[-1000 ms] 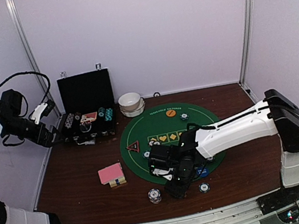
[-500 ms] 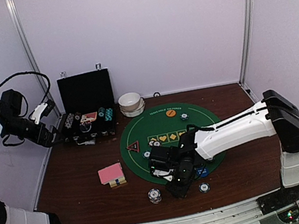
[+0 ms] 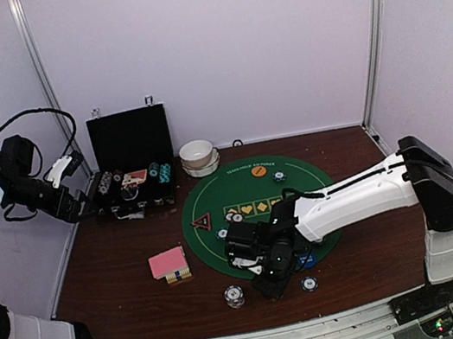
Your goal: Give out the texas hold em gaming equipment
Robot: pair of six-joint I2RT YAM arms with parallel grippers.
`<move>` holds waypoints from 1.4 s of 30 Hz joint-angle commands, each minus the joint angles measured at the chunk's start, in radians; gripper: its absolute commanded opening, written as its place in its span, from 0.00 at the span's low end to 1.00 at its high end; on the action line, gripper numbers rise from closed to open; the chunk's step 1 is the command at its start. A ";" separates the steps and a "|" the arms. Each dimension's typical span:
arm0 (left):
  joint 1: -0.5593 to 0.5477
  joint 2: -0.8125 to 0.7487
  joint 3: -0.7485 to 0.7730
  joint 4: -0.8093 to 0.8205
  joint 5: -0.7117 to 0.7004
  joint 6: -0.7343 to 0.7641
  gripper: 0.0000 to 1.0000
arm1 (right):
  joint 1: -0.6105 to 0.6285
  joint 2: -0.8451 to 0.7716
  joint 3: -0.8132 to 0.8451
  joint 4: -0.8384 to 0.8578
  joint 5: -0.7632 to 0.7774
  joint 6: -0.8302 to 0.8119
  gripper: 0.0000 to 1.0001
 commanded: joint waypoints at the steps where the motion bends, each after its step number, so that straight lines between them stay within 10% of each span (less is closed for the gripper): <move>1: 0.007 -0.022 0.029 -0.004 0.006 0.006 0.98 | -0.007 -0.050 0.035 -0.068 0.070 -0.019 0.09; 18: 0.007 -0.022 0.032 -0.009 0.010 0.012 0.98 | -0.363 -0.094 0.234 -0.158 0.193 -0.053 0.06; 29: 0.007 -0.019 0.020 -0.009 0.017 0.017 0.97 | -0.686 0.206 0.540 -0.078 0.211 -0.053 0.06; 42: 0.007 -0.014 0.014 -0.009 0.021 0.023 0.98 | -0.777 0.504 0.852 -0.107 0.163 -0.029 0.06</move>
